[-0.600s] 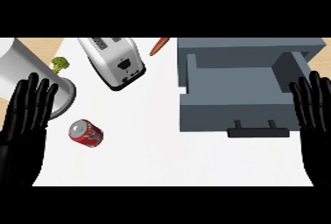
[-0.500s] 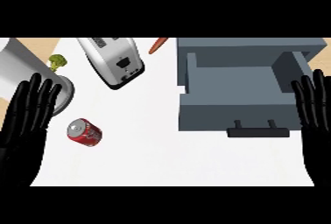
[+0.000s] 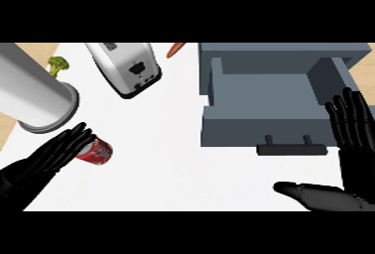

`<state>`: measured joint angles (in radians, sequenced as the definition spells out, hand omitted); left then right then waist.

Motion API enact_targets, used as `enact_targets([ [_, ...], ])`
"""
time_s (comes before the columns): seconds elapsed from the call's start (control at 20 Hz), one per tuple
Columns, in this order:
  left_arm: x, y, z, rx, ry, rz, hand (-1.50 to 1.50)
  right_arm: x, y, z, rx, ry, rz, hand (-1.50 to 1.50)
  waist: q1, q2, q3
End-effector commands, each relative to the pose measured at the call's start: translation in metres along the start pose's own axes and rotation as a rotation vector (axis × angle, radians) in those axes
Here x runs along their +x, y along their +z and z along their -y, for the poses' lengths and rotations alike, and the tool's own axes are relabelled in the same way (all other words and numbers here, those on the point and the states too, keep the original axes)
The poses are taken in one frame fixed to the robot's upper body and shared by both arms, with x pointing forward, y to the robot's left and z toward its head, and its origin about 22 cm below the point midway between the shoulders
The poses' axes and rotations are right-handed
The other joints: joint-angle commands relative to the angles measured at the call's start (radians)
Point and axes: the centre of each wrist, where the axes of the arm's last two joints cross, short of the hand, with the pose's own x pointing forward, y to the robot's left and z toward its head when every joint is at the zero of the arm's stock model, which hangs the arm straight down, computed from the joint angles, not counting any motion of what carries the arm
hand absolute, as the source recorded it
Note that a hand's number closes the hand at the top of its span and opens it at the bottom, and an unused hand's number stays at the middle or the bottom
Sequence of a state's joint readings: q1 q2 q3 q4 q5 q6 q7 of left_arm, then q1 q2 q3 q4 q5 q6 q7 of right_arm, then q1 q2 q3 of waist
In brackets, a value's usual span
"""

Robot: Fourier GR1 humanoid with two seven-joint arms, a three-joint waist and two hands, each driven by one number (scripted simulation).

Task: Pick up the can, place it into the drawer and close the drawer

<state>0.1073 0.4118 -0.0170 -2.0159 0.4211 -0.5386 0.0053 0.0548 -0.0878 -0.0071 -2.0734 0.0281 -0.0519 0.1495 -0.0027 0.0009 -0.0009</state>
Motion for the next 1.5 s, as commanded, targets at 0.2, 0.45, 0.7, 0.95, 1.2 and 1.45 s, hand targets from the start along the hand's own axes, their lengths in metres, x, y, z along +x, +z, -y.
enact_targets([
  [0.2, 0.013, 0.026, -0.082, -0.095, 0.039, -0.069, -1.5, -0.018, 0.015, 0.011, -0.006, 0.008, -0.1, -1.5, -0.002, 0.0, 0.001],
  [0.45, 0.03, 0.042, -0.069, -0.087, 0.081, -0.13, -1.5, -0.022, 0.021, 0.026, -0.019, 0.009, -0.096, -1.5, 0.007, -0.003, 0.002],
  [0.7, -0.007, 0.037, -0.095, -0.031, 0.082, -0.142, -1.5, -0.005, 0.046, 0.041, -0.032, 0.006, -0.084, -1.5, -0.005, -0.001, 0.001],
  [0.95, -0.005, 0.043, -0.097, -0.022, 0.093, -0.15, -1.5, -0.004, 0.035, 0.029, -0.017, 0.006, -0.092, -1.5, 0.001, -0.002, 0.001],
  [1.2, -0.018, 0.029, -0.108, -0.02, 0.075, -0.167, -1.5, -0.021, 0.04, 0.043, -0.021, 0.006, -0.094, -1.5, -0.001, -0.001, 0.001],
  [1.45, -0.055, 0.027, -0.086, -0.026, 0.093, -0.179, -1.5, -0.04, 0.047, 0.042, -0.016, 0.014, -0.096, -1.5, -0.001, -0.001, 0.001],
])
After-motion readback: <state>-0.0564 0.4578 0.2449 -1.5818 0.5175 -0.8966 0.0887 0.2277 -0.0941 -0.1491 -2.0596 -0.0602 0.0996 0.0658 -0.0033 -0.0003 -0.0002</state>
